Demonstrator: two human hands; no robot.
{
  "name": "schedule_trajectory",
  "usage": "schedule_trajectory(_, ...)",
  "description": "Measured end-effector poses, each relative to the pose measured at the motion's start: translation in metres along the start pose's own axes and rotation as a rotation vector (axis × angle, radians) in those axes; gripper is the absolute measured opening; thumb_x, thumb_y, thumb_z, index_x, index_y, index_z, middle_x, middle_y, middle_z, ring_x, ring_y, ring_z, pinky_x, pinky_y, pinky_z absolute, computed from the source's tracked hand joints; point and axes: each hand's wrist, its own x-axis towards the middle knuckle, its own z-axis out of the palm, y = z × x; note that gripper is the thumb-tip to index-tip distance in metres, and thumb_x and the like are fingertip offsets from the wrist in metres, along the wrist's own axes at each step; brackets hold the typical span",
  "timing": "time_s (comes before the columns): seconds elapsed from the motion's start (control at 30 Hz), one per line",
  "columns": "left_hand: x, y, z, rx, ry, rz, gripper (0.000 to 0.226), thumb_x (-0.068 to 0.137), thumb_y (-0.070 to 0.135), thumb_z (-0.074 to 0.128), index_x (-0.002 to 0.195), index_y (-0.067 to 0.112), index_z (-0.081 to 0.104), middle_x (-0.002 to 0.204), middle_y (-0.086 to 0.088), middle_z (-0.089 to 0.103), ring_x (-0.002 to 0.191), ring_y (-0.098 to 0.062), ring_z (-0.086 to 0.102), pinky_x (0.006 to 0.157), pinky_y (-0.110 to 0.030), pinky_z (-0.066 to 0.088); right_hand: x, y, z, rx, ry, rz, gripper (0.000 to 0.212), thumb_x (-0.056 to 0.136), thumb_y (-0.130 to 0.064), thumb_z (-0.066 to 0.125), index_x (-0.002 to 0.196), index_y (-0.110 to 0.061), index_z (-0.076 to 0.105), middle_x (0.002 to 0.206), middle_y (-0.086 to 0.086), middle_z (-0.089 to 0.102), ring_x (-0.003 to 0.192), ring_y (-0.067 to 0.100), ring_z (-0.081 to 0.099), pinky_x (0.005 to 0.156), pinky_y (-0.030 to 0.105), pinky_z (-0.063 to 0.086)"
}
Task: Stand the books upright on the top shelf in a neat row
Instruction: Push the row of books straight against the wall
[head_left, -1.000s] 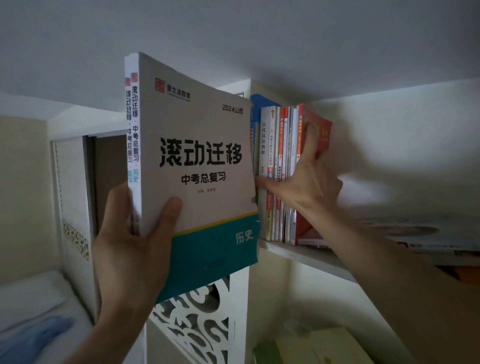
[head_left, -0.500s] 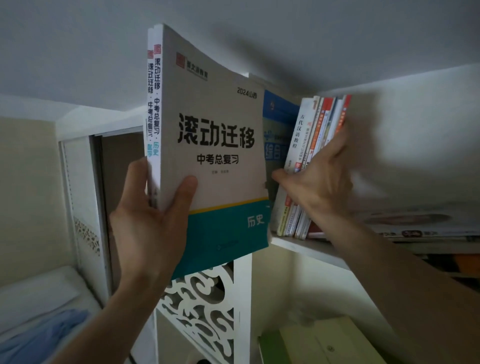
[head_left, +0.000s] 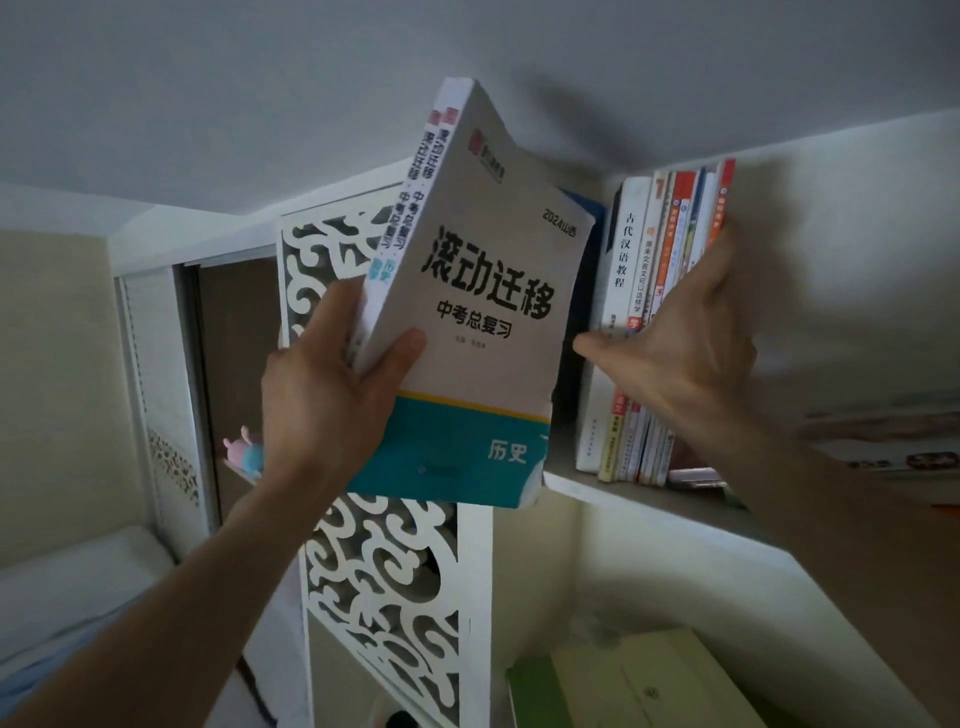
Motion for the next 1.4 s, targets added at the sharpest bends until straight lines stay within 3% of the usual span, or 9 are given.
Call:
schedule_trajectory(0.2, 0.014, 0.017, 0.030, 0.085, 0.075, 0.020, 0.025, 0.096, 0.042, 0.068, 0.110, 0.027, 0.054, 0.090, 0.015, 0.068, 0.074, -0.020, 0.068, 0.064, -0.043, 0.061, -0.002, 0.005, -0.006, 0.020, -0.042, -0.033, 0.130, 0.069, -0.034, 0.089, 0.159, -0.016, -0.003, 0.137, 0.006, 0.051, 0.087, 0.014, 0.045, 0.059, 0.019, 0.029)
schedule_trajectory(0.37, -0.004, 0.027, 0.067, 0.072, 0.236, 0.000, 0.029, 0.100, 0.041, 0.064, 0.113, 0.018, 0.051, 0.081, 0.016, 0.058, 0.059, -0.008, 0.059, 0.052, -0.024, 0.047, -0.002, 0.010, -0.003, -0.117, -0.010, -0.134, 0.142, 0.067, -0.043, 0.089, 0.159, -0.006, -0.012, 0.139, 0.013, 0.046, 0.088, 0.013, 0.044, 0.060, 0.020, 0.033)
schedule_trajectory(0.53, -0.013, 0.029, 0.108, -0.014, 0.200, -0.069, 0.033, 0.098, 0.041, 0.067, 0.108, 0.016, 0.048, 0.072, 0.012, 0.056, 0.057, -0.017, 0.058, 0.050, -0.033, 0.049, -0.004, 0.012, 0.000, -0.227, 0.033, -0.189, 0.146, 0.063, -0.046, 0.087, 0.158, 0.000, -0.014, 0.131, 0.017, 0.047, 0.084, 0.018, 0.046, 0.063, 0.029, 0.040)
schedule_trajectory(0.73, -0.014, 0.036, 0.130, -0.147, 0.156, -0.188, 0.032, 0.105, 0.046, 0.052, 0.106, 0.015, 0.041, 0.079, 0.009, 0.059, 0.072, -0.021, 0.064, 0.066, -0.046, 0.057, -0.004, 0.009, 0.003, -0.212, 0.017, -0.206, 0.142, 0.065, -0.045, 0.084, 0.159, -0.005, -0.015, 0.136, 0.017, 0.047, 0.095, 0.034, 0.061, 0.070, 0.038, 0.054)
schedule_trajectory(0.83, -0.017, 0.043, 0.142, -0.215, 0.181, -0.191, 0.037, 0.108, 0.048, 0.040, 0.121, 0.014, 0.044, 0.108, -0.005, 0.063, 0.098, -0.026, 0.061, 0.086, -0.052, 0.055, -0.006, 0.008, 0.012, -0.219, 0.007, -0.250, 0.138, 0.069, -0.047, 0.084, 0.160, -0.007, -0.012, 0.150, 0.021, 0.037, 0.112, 0.039, 0.059, 0.078, 0.039, 0.052)
schedule_trajectory(1.0, -0.018, 0.036, 0.158, -0.050, 0.200, -0.140, 0.052, 0.110, 0.049, 0.033, 0.160, 0.033, 0.029, 0.156, -0.009, 0.033, 0.145, -0.024, 0.026, 0.123, -0.045, 0.018, -0.007, 0.010, 0.034, -0.150, -0.096, -0.265, 0.132, 0.068, -0.076, 0.066, 0.158, -0.020, -0.014, 0.159, 0.021, 0.027, 0.132, 0.044, 0.048, 0.097, 0.060, 0.052)
schedule_trajectory(1.13, -0.001, 0.005, 0.173, 0.159, 0.180, 0.084, 0.056, 0.111, 0.034, 0.028, 0.164, 0.016, 0.025, 0.171, -0.013, 0.020, 0.159, -0.030, 0.014, 0.127, -0.054, 0.019, -0.007, 0.012, 0.028, -0.302, -0.138, -0.274, 0.128, 0.074, -0.074, 0.067, 0.160, -0.019, -0.009, 0.163, 0.016, 0.024, 0.135, 0.038, 0.047, 0.096, 0.055, 0.052)
schedule_trajectory(1.3, 0.007, 0.001, 0.172, 0.140, 0.067, 0.068, 0.062, 0.109, 0.051, 0.008, 0.165, 0.028, 0.011, 0.173, -0.006, 0.016, 0.160, -0.026, 0.010, 0.126, -0.056, 0.017, -0.012, 0.017, 0.030, -0.258, -0.153, -0.256, 0.118, 0.081, -0.078, 0.055, 0.160, -0.024, -0.013, 0.169, 0.008, 0.012, 0.146, 0.034, 0.037, 0.107, 0.057, 0.042)
schedule_trajectory(1.4, -0.007, -0.010, 0.169, 0.097, 0.146, 0.319, 0.052, 0.112, 0.030, 0.046, 0.152, 0.004, 0.025, 0.160, -0.033, 0.033, 0.152, -0.049, 0.029, 0.118, -0.067, 0.031, -0.025, 0.026, 0.036, -0.080, -0.192, -0.181, 0.112, 0.079, -0.087, 0.041, 0.159, -0.032, -0.014, 0.170, 0.007, 0.003, 0.153, 0.034, 0.023, 0.115, 0.062, 0.035)
